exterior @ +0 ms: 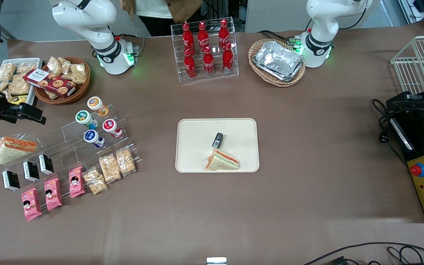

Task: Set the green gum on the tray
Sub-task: 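Move the right gripper over the acrylic rack toward the green-labelled bottle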

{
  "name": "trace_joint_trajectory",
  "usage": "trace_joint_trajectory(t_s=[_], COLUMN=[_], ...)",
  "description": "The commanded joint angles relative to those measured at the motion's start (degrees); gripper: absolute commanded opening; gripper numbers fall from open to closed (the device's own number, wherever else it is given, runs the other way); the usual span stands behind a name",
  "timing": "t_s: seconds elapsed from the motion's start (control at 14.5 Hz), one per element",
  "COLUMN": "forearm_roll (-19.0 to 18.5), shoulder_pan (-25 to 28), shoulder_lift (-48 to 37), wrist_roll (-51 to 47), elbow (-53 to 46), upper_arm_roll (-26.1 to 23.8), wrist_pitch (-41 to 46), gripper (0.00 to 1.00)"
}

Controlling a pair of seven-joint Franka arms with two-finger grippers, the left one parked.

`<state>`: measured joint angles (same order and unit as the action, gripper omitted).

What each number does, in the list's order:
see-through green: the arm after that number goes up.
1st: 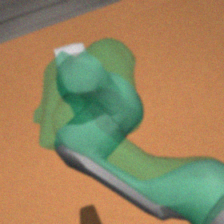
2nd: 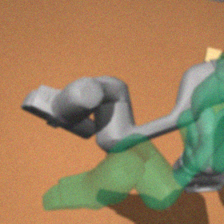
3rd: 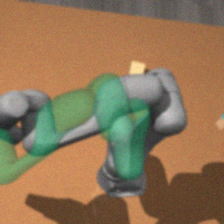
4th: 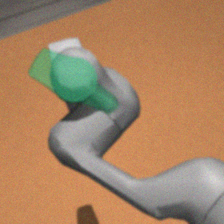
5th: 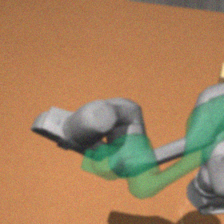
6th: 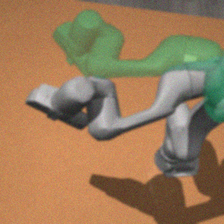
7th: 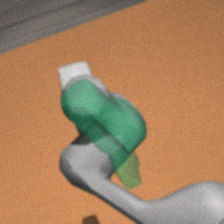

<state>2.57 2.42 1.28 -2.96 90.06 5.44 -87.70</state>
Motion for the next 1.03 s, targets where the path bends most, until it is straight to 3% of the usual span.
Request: trace_joint_trajectory(t_s=[0.0, 0.96], forearm_roll=[-0.63, -0.19], shoulder_pan=[-0.31, -0.39], shoulder_lift=[0.92, -0.05], wrist_roll=[2.16, 2.43], elbow=[-1.9, -1.02], upper_arm_roll=[-0.07, 0.01], wrist_pitch=[1.57, 3.06], gripper=[1.0, 1.0])
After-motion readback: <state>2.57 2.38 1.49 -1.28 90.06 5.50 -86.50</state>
